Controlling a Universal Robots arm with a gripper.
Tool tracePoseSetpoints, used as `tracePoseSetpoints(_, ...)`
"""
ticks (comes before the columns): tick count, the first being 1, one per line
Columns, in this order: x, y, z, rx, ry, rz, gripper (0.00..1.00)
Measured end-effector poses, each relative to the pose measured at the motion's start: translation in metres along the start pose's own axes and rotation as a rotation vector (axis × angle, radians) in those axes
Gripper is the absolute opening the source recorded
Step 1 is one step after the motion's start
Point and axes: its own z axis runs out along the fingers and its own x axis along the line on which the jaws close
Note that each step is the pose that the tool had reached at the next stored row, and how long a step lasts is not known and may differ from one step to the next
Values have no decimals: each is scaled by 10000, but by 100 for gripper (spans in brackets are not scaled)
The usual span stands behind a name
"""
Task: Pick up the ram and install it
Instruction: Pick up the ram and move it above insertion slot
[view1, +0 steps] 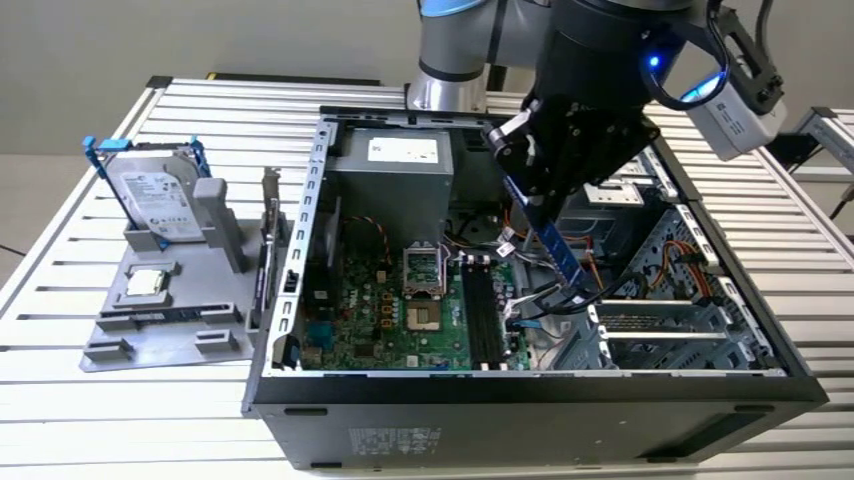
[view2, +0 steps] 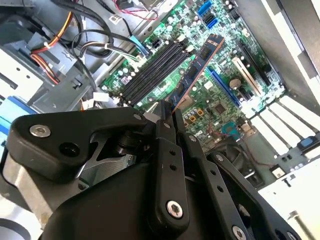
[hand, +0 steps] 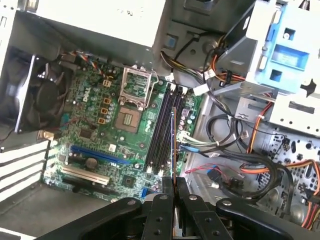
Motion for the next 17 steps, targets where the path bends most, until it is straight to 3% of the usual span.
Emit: tracePoseSetpoints(17,0,0,0,-6,6,1903,0)
